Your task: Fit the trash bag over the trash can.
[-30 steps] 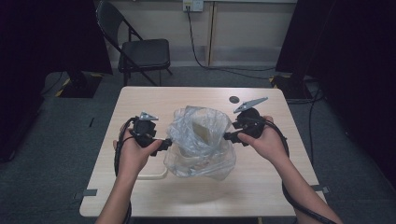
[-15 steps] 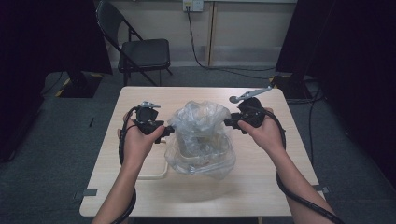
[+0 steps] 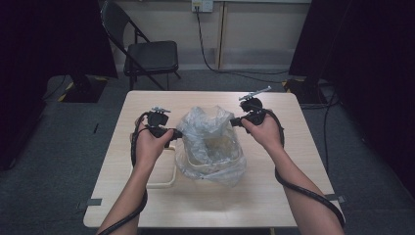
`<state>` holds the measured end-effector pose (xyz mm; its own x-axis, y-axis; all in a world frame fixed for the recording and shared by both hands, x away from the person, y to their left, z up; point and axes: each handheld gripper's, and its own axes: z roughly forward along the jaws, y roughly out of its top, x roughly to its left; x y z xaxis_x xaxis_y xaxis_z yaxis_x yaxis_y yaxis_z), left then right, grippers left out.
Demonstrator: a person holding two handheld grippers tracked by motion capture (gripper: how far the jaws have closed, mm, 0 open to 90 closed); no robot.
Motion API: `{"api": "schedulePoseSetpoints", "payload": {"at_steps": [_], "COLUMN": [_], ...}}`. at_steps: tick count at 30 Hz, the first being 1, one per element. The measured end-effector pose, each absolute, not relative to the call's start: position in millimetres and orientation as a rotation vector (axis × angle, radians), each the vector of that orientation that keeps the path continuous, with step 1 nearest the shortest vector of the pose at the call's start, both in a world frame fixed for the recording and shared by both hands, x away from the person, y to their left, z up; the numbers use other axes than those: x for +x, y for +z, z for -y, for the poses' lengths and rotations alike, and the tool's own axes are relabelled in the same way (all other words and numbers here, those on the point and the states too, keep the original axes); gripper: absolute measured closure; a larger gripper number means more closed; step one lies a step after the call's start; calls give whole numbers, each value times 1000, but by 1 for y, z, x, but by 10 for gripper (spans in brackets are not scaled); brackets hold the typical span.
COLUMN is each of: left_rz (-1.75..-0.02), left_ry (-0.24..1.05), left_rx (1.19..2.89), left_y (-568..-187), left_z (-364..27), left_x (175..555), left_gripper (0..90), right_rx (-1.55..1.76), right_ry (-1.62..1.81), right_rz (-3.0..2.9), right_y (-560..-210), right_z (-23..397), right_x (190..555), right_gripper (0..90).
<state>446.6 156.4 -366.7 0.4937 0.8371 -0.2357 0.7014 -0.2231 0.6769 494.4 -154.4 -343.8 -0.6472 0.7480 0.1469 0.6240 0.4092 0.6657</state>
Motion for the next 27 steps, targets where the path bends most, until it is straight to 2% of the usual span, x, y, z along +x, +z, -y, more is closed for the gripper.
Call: {"api": "schedulePoseSetpoints", "payload": {"at_steps": [5, 9, 15, 19, 27], "left_rz": [-1250, -1229, -1189, -1167, -1141], "left_ry": [242, 235, 203, 176, 127], "left_rx": [2007, 2027, 2044, 2064, 2096], "left_y": [-373, -375, -381, -383, -387], "left_z": [-156, -155, -149, -143, -130], "left_x": [455, 459, 460, 454, 423], "left_gripper": [685, 704, 807, 816, 793], "right_rx": [1255, 1250, 1250, 1280, 1288], "right_ry": [1007, 1022, 963, 968, 957], "right_rz": [-2532, -2554, -2625, -2641, -2654], "right_y": [-356, -358, -355, -355, -354], "right_z": [151, 148, 148, 157, 178], "right_x": [514, 521, 525, 518, 479], "right_gripper": [900, 900, 900, 900, 900]}}
